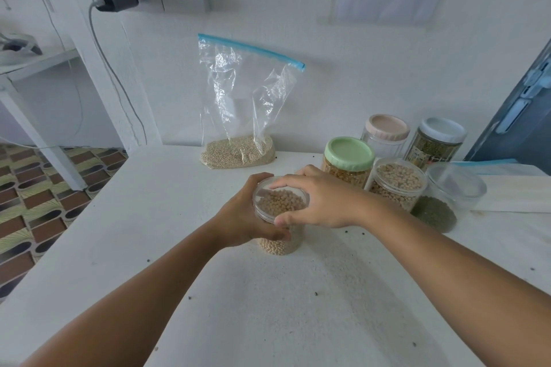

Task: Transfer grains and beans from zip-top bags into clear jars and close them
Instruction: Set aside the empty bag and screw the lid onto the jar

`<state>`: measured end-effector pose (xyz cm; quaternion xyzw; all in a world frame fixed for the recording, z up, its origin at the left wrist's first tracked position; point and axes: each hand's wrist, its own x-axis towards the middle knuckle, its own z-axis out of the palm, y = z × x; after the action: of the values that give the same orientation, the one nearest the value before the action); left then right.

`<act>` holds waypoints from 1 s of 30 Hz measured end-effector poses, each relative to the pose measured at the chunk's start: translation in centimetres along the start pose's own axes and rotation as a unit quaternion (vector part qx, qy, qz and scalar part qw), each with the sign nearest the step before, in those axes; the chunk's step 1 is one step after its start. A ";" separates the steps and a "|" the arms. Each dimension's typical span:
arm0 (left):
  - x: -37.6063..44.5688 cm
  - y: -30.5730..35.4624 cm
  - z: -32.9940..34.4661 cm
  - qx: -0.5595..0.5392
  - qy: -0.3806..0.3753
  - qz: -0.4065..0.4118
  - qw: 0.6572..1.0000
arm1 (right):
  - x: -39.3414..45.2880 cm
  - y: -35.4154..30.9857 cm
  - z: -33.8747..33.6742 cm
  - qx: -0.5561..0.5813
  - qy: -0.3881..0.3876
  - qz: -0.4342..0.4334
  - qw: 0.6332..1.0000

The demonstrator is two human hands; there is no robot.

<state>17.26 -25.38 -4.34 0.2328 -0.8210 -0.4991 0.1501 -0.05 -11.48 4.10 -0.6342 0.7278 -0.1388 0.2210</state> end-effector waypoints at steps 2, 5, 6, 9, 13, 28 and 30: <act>-0.1 0.0 0.0 -0.003 0.002 0.004 1.000 | -0.3 0.1 -0.1 0.039 -0.023 -0.018 0.999; -0.1 0.2 0.1 0.003 -0.003 0.009 1.000 | -0.3 0.2 0.5 0.014 0.027 -0.003 1.000; -0.1 0.3 0.0 0.003 -0.002 0.005 1.000 | -0.2 0.0 0.7 -0.006 0.057 0.011 0.998; -0.1 0.4 -0.1 0.005 -0.003 -0.001 1.000 | 0.0 -0.1 1.5 -0.036 0.103 0.032 0.993; -0.3 0.4 0.0 0.010 -0.002 0.006 1.000 | -0.4 0.4 0.8 0.059 0.013 -0.013 0.998; -0.1 0.4 0.2 0.013 0.008 0.000 1.000 | -0.6 0.3 2.8 0.036 0.146 0.012 0.989; 0.0 0.4 0.1 0.011 0.006 -0.003 1.000 | -0.6 0.0 3.7 0.026 0.187 0.035 0.981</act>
<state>17.08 -25.13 -4.02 0.2399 -0.8251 -0.4886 0.1515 1.85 -10.58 1.03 -0.5654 0.7740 -0.2660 0.1027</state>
